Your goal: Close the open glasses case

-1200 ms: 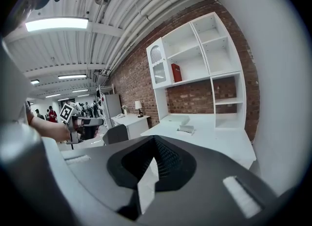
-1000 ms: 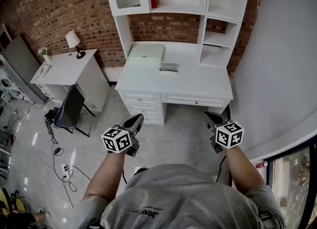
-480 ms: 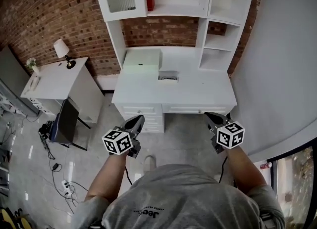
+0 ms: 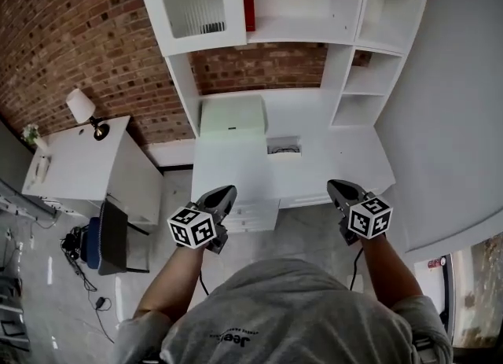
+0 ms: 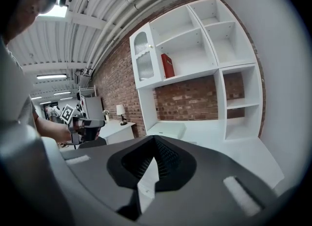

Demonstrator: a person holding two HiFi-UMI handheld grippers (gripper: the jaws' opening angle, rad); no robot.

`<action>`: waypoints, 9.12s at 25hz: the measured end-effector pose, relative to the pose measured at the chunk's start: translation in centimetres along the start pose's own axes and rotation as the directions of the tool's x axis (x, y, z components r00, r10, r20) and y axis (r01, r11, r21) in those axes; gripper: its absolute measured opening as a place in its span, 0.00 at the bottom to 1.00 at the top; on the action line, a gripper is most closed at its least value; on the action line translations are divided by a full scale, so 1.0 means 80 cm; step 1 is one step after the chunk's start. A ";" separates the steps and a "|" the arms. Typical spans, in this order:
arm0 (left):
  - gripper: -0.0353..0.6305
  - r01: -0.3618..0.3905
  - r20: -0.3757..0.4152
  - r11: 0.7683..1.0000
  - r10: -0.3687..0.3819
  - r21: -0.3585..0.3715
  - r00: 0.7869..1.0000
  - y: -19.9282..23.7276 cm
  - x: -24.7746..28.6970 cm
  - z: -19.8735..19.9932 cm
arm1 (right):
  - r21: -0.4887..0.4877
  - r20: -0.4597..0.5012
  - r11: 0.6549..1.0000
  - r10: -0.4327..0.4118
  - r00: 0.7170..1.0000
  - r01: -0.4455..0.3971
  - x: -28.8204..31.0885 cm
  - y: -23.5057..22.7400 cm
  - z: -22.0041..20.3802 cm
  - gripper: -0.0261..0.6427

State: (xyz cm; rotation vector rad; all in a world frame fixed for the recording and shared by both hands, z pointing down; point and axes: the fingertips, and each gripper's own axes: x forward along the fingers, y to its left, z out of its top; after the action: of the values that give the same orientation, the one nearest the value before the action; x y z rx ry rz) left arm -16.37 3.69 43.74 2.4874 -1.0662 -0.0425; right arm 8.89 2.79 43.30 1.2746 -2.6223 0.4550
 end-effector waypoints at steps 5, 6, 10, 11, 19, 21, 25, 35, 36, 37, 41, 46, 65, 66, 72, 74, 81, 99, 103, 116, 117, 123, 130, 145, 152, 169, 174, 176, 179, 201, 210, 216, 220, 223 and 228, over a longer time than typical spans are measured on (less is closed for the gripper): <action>0.05 0.040 -0.032 0.999 -0.040 -0.007 0.999 0.056 0.022 0.026 | 0.026 -0.017 0.999 -0.041 0.999 0.042 0.055 -0.008 0.017 0.05; 0.05 0.045 -0.034 0.999 -0.046 -0.011 0.998 0.064 0.028 0.030 | 0.028 -0.023 0.999 -0.046 0.999 0.046 0.064 -0.011 0.020 0.05; 0.05 0.054 -0.039 0.998 -0.055 -0.033 0.998 0.089 0.058 0.039 | 0.034 -0.039 0.998 -0.050 0.998 0.051 0.093 -0.035 0.030 0.05; 0.05 0.053 -0.042 0.998 -0.055 -0.035 0.998 0.093 0.066 0.039 | 0.036 -0.039 0.998 -0.048 0.998 0.049 0.100 -0.042 0.032 0.05; 0.05 -0.006 -0.037 0.999 0.005 -0.034 0.999 0.113 0.140 0.047 | 0.025 -0.036 0.999 0.024 0.999 -0.023 0.152 -0.120 0.051 0.05; 0.05 -0.036 -0.029 0.999 0.035 -0.034 0.999 0.115 0.160 0.051 | 0.019 -0.042 0.998 0.052 0.998 -0.051 0.164 -0.146 0.057 0.05; 0.05 -0.100 -0.015 0.994 0.099 -0.051 0.995 0.118 0.205 0.055 | 0.009 -0.056 0.993 0.115 0.992 -0.115 0.184 -0.195 0.069 0.05; 0.05 -0.211 0.005 0.974 0.212 -0.084 0.977 0.124 0.295 0.066 | 0.000 -0.091 0.975 0.222 0.971 -0.223 0.225 -0.290 0.088 0.05; 0.05 -0.214 -0.002 0.973 0.215 -0.084 0.977 0.126 0.299 0.066 | 0.002 -0.094 0.974 0.226 0.970 -0.227 0.229 -0.294 0.088 0.05; 0.05 -0.216 -0.008 0.973 0.216 -0.084 0.976 0.129 0.303 0.065 | 0.006 -0.096 0.973 0.228 0.969 -0.229 0.234 -0.297 0.087 0.05; 0.05 -0.209 -0.026 0.975 0.207 -0.082 0.978 0.148 0.308 0.065 | 0.018 -0.103 0.977 0.214 0.971 -0.214 0.250 -0.300 0.080 0.05; 0.05 -0.147 -0.050 0.987 0.144 -0.067 0.988 0.185 0.304 0.065 | 0.015 -0.101 0.989 0.149 0.984 -0.148 0.273 -0.287 0.074 0.05; 0.05 -0.054 -0.121 0.995 0.043 -0.084 0.992 0.232 0.308 0.057 | 0.071 -0.117 0.997 0.033 0.993 -0.025 0.295 -0.283 0.054 0.05; 0.05 -0.049 -0.121 0.995 0.039 -0.086 0.992 0.231 0.310 0.057 | 0.071 -0.117 0.997 0.035 0.993 -0.027 0.296 -0.285 0.054 0.05; 0.05 -0.031 -0.121 0.996 0.021 -0.079 0.992 0.226 0.314 0.055 | 0.070 -0.113 0.997 0.049 0.992 -0.042 0.298 -0.291 0.054 0.05; 0.05 -0.030 -0.119 0.996 0.021 -0.079 0.993 0.227 0.315 0.055 | 0.068 -0.109 0.997 0.055 0.992 -0.047 0.299 -0.290 0.055 0.05; 0.07 -0.006 -0.129 0.997 -0.004 -0.076 0.992 0.224 0.316 0.051 | 0.062 -0.114 0.994 0.093 0.989 -0.087 0.302 -0.282 0.053 0.16; 0.64 0.224 -0.356 0.969 -0.174 0.106 0.918 0.219 0.355 -0.018 | -0.088 -0.327 0.933 0.303 0.895 -0.348 0.333 -0.256 -0.021 0.51; 0.69 0.279 -0.442 0.953 -0.202 0.115 0.874 0.226 0.370 -0.055 | -0.111 -0.397 0.910 0.328 0.858 -0.399 0.348 -0.257 -0.054 0.55; 0.78 0.452 -0.660 0.815 -0.118 0.362 0.742 0.269 0.423 -0.167 | -0.261 -0.614 0.786 0.314 0.725 -0.561 0.409 -0.276 -0.171 0.72; 0.79 0.473 -0.673 0.796 -0.114 0.378 0.730 0.270 0.426 -0.175 | -0.275 -0.626 0.774 0.306 0.717 -0.571 0.414 -0.277 -0.177 0.73; 0.81 0.530 -0.712 0.731 -0.088 0.429 0.697 0.279 0.444 -0.201 | -0.335 -0.674 0.710 0.280 0.684 -0.620 0.435 -0.279 -0.195 0.77; 0.79 0.593 -0.757 0.677 -0.081 0.436 0.649 0.283 0.451 -0.226 | -0.358 -0.722 0.658 0.254 0.643 -0.662 0.444 -0.278 -0.218 0.75; 0.60 0.574 -0.741 0.661 -0.040 0.484 0.671 0.292 0.457 -0.228 | -0.397 -0.720 0.635 0.233 0.653 -0.663 0.445 -0.281 -0.221 0.62; 0.55 0.557 -0.723 0.650 -0.017 0.517 0.691 0.290 0.452 -0.226 | -0.451 -0.691 0.630 0.202 0.694 -0.632 0.440 -0.278 -0.220 0.58; 0.27 0.549 -0.729 0.649 0.011 0.526 0.685 0.271 0.427 -0.236 | -0.490 -0.676 0.628 0.164 0.719 -0.604 0.419 -0.263 -0.230 0.41; 0.27 0.547 -0.728 0.657 0.004 0.518 0.685 0.271 0.427 -0.235 | -0.491 -0.673 0.629 0.165 0.721 -0.603 0.420 -0.262 -0.230 0.41; 0.27 0.547 -0.729 0.659 0.002 0.516 0.685 0.271 0.427 -0.235 | -0.490 -0.675 0.628 0.165 0.719 -0.605 0.421 -0.262 -0.230 0.41; 0.27 0.545 -0.728 0.663 0.002 0.514 0.685 0.271 0.428 -0.235 | -0.488 -0.679 0.629 0.163 0.716 -0.605 0.421 -0.262 -0.230 0.42; 0.30 0.271 -0.413 0.911 -0.127 0.311 0.902 0.228 0.409 -0.066 | -0.299 -0.374 0.872 0.266 0.888 -0.387 0.398 -0.236 -0.069 0.36; 0.24 0.140 -0.229 0.962 -0.085 0.237 0.970 0.213 0.380 0.023 | -0.265 -0.226 0.920 0.231 0.946 -0.288 0.369 -0.239 0.026 0.31; 0.15 0.053 -0.090 0.988 -0.040 0.146 0.995 0.203 0.356 0.068 | -0.166 -0.131 0.956 0.223 0.966 -0.243 0.350 -0.233 0.066 0.24; 0.09 0.013 -0.035 0.995 -0.010 0.101 0.999 0.201 0.341 0.090 | -0.110 -0.081 0.970 0.209 0.975 -0.217 0.338 -0.233 0.090 0.18; 0.05 -0.001 0.009 0.999 0.001 0.053 1.000 0.200 0.329 0.104 | -0.096 -0.060 0.976 0.190 0.980 -0.195 0.329 -0.235 0.102 0.14; 0.05 -0.013 0.062 1.000 0.014 -0.007 0.998 0.195 0.313 0.121 | -0.083 -0.039 0.981 0.173 0.984 -0.176 0.317 -0.235 0.115 0.05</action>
State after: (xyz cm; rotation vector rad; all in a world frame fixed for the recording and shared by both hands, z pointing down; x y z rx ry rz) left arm -11.32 -26.96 44.64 2.4872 -1.1062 -0.1200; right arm 7.87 -30.00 45.88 1.0081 -2.7072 0.3810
